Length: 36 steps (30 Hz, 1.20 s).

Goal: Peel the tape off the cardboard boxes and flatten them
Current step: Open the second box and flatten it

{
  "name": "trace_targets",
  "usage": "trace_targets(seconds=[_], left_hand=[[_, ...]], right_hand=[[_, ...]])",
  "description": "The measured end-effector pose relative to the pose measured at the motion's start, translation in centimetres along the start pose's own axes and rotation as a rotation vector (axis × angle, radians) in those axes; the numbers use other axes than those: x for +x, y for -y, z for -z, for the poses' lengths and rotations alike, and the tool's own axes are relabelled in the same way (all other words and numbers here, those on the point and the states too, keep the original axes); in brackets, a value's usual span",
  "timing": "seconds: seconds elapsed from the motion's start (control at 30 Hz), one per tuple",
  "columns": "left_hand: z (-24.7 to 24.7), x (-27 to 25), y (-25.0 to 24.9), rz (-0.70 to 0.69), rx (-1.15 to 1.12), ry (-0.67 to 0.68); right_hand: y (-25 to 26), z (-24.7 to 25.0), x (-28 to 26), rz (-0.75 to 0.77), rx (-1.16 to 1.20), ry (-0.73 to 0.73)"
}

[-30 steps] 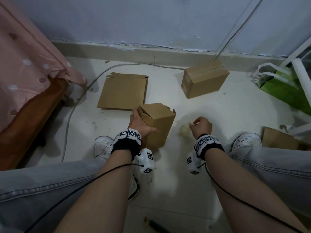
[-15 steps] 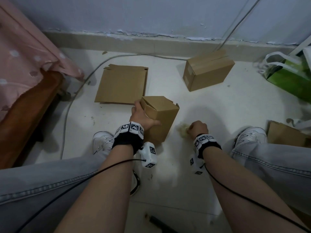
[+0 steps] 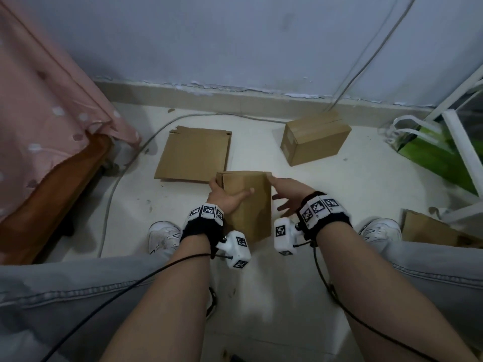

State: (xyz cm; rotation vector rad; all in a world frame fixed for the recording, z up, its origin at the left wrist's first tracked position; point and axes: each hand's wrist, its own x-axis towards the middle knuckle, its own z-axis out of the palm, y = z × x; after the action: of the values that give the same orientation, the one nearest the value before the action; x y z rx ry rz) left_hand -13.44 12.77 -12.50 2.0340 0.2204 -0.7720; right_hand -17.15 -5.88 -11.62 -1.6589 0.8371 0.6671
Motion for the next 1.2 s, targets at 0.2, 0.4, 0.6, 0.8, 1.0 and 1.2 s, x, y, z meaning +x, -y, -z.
trace_targets(seconds=[0.2,0.4,0.6,0.8,1.0,1.2], left_hand=[[1.2,-2.3,-1.0,-0.013,-0.248,0.166],[3.1,-2.4,-0.8,-0.102,-0.094,0.166],[3.1,-2.7,-0.7,-0.101,-0.184,0.126],[2.7,-1.8,0.0,-0.042,-0.227,0.043],[3.0,-2.0,-0.9,-0.084,-0.173,0.133],[2.8,-2.0,-0.8,-0.036,-0.177,0.078]], right_hand=[[0.9,-3.4,-1.4,0.188,0.008,0.003],[0.4,-5.3,-1.1,0.24,-0.252,0.025],[1.6,-5.3,-2.4,0.288,-0.426,0.011],[2.3,-5.0,-2.8,0.374,-0.393,0.005],[2.8,-4.0,-3.7,0.367,-0.216,0.001],[4.1,-3.8,-4.3,0.433,-0.18,0.022]])
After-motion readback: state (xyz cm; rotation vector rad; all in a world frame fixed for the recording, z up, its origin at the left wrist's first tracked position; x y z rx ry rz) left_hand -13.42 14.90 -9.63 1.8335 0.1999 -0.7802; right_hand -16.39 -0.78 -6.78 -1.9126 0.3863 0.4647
